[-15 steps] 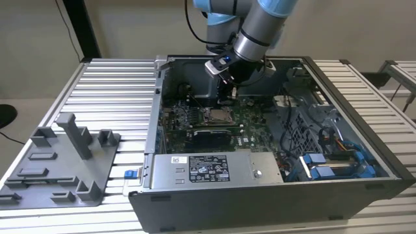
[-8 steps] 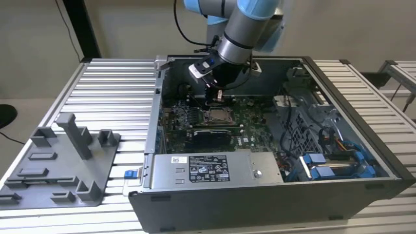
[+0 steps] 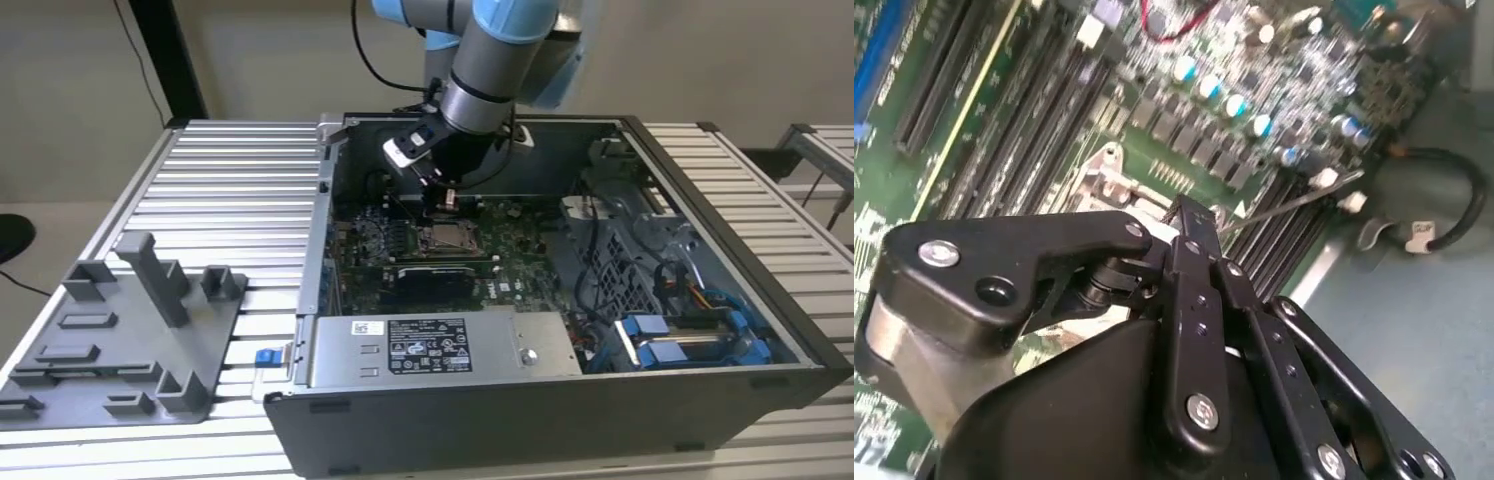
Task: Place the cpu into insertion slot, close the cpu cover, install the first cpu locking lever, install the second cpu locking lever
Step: 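Close the cpu cover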
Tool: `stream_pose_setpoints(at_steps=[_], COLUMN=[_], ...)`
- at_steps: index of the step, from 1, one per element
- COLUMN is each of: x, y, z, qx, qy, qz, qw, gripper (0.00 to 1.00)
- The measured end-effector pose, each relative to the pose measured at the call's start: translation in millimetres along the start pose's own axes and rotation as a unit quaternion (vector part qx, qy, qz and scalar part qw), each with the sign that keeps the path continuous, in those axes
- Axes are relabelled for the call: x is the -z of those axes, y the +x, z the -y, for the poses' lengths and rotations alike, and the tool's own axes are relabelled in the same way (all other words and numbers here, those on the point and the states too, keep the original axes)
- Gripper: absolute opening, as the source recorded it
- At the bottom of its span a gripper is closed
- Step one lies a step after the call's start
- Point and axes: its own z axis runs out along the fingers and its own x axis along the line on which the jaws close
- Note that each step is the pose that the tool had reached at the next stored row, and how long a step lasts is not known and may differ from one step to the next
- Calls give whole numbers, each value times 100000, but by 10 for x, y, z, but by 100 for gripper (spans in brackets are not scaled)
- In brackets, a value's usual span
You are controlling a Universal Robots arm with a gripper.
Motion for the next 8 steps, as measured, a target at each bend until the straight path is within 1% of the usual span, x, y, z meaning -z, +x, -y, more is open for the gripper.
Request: stream_pose_setpoints(at_steps=[1, 5, 8], x=[-14, -87, -120], y=[0, -5, -8], z=[0, 14, 7], qx=[35, 30, 39], qy=[-343, -356, -353], qz=[-26, -7, 2], qw=[99999, 99999, 99999], gripper=[0, 0, 0])
